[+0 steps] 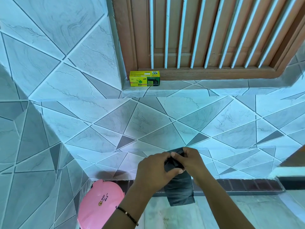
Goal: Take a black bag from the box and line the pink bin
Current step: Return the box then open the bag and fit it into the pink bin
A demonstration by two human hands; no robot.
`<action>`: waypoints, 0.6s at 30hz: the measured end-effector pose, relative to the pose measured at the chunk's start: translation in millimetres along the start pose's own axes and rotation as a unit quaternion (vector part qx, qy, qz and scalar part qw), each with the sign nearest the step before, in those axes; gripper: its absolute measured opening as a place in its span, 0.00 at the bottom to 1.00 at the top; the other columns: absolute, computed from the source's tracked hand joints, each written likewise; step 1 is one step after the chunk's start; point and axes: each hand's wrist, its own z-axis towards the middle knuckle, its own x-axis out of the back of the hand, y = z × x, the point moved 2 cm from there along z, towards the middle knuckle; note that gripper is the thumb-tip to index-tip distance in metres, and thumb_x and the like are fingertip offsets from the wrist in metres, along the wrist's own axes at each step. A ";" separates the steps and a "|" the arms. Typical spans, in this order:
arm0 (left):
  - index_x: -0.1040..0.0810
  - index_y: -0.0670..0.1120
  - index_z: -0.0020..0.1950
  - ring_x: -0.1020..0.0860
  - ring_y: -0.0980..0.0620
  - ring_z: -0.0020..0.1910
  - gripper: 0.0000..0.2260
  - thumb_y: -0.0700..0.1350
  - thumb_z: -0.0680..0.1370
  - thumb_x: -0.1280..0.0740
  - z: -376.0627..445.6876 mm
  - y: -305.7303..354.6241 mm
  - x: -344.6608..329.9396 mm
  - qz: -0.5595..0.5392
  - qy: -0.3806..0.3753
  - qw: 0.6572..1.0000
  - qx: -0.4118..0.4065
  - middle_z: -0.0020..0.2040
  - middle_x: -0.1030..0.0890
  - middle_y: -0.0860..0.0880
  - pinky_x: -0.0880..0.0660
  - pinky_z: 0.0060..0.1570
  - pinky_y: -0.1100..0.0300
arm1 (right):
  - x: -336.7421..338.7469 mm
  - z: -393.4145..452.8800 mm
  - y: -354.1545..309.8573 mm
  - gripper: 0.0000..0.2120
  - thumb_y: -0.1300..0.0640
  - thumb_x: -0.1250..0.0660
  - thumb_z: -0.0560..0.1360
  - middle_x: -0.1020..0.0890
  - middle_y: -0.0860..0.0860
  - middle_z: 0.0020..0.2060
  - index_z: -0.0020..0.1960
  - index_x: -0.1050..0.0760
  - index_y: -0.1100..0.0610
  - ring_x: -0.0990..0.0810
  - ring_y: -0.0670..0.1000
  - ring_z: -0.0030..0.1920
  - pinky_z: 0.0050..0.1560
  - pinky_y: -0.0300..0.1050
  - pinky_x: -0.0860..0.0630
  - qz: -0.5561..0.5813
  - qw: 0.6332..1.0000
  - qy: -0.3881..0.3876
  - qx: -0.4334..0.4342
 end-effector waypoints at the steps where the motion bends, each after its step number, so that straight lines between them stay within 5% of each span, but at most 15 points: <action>1: 0.29 0.57 0.63 0.22 0.52 0.54 0.21 0.64 0.72 0.38 0.3 1.3 -1.3 0.017 0.003 1.000 0.000 0.56 0.19 0.56 0.28 0.50 0.59 | -0.1 0.8 -0.4 0.04 0.57 0.30 0.72 0.17 0.51 0.30 0.39 0.20 0.57 0.19 0.49 0.31 0.29 0.40 0.25 -0.008 1.000 0.003 0.002; 5: 0.31 0.52 0.66 0.22 0.44 0.53 0.15 0.47 0.79 0.45 5.0 2.2 -4.7 0.090 -0.001 0.996 -0.001 0.54 0.19 0.47 0.27 0.49 0.55 | 3.8 3.7 -1.3 0.07 0.56 0.34 0.76 0.20 0.52 0.29 0.42 0.20 0.58 0.24 0.47 0.27 0.31 0.39 0.25 0.018 0.998 -0.047 -0.027; 9: 0.27 0.50 0.61 0.21 0.43 0.51 0.13 0.47 0.80 0.46 8.0 -3.1 -4.7 0.060 0.012 0.998 0.022 0.51 0.18 0.45 0.28 0.46 0.56 | 9.2 3.9 -1.4 0.09 0.54 0.34 0.75 0.18 0.53 0.33 0.44 0.18 0.58 0.24 0.49 0.30 0.34 0.40 0.24 0.082 0.988 -0.129 -0.017; 13: 0.23 0.50 0.43 0.21 0.48 0.39 0.07 0.49 0.77 0.39 12.1 -13.6 -7.8 -0.068 0.069 0.994 0.049 0.37 0.17 0.48 0.25 0.39 0.57 | 6.2 6.7 1.3 0.10 0.59 0.28 0.69 0.18 0.57 0.38 0.48 0.21 0.62 0.21 0.52 0.35 0.37 0.42 0.21 0.096 0.985 -0.142 -0.006; 15: 0.29 0.51 0.31 0.25 0.57 0.30 0.12 0.47 0.75 0.34 14.7 -16.4 -8.2 -0.138 0.083 0.984 0.071 0.28 0.23 0.52 0.28 0.33 0.65 | 5.7 9.7 3.7 0.07 0.66 0.29 0.69 0.20 0.60 0.38 0.46 0.22 0.67 0.21 0.54 0.37 0.38 0.42 0.22 0.092 0.991 -0.101 0.007; 18: 0.26 0.50 0.33 0.19 0.54 0.31 0.10 0.44 0.74 0.32 16.5 -23.9 -3.3 -0.302 0.107 0.936 0.144 0.32 0.19 0.48 0.22 0.35 0.62 | 10.6 13.2 4.8 0.04 0.70 0.31 0.70 0.19 0.61 0.36 0.45 0.22 0.68 0.20 0.54 0.35 0.38 0.42 0.20 0.100 0.994 -0.043 0.006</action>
